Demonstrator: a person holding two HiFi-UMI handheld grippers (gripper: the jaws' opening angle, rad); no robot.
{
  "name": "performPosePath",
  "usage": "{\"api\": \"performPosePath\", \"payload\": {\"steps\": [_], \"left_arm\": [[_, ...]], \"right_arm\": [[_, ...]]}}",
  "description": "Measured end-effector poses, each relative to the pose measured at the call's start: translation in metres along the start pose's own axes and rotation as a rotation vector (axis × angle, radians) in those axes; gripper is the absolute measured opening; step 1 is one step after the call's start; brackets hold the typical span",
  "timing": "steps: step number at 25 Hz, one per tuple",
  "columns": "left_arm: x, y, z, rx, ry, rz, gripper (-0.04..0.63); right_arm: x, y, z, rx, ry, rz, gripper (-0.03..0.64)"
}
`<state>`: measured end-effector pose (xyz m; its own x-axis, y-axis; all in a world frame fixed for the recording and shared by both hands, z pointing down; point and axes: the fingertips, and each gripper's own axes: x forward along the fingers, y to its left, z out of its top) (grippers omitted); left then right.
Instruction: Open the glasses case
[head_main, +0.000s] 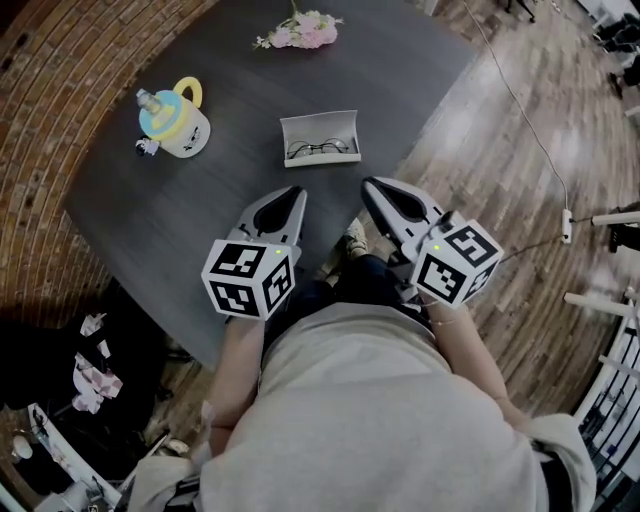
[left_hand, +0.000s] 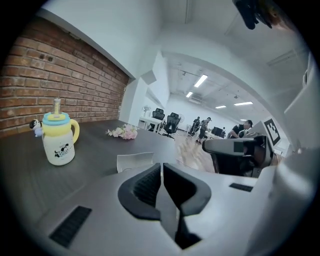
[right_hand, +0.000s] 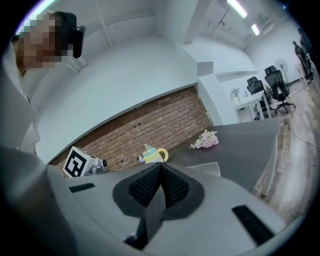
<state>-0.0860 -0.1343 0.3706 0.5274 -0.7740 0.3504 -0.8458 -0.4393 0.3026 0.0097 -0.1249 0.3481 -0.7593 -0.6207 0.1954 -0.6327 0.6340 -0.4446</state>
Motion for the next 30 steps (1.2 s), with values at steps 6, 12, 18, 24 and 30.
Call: {"api": "performPosePath", "payload": {"steps": [6, 12, 18, 24, 30], "left_arm": [[-0.017, -0.021, -0.01, -0.059, -0.047, -0.042, 0.035], [-0.023, -0.023, -0.032, -0.083, 0.014, -0.014, 0.035], [-0.031, -0.03, -0.048, -0.092, 0.036, -0.018, 0.035], [-0.036, -0.044, -0.055, -0.061, 0.047, -0.045, 0.035], [-0.042, -0.042, -0.055, -0.071, 0.044, -0.055, 0.035]], "right_arm": [[-0.009, 0.021, -0.017, -0.028, 0.04, 0.04, 0.008], [-0.015, 0.032, -0.027, -0.057, 0.042, 0.042, 0.008], [-0.018, 0.038, -0.047, -0.047, 0.075, 0.035, 0.008], [-0.021, 0.047, -0.056, -0.045, 0.083, 0.044, 0.008], [-0.02, 0.053, -0.066, -0.049, 0.106, 0.051, 0.008]]}}
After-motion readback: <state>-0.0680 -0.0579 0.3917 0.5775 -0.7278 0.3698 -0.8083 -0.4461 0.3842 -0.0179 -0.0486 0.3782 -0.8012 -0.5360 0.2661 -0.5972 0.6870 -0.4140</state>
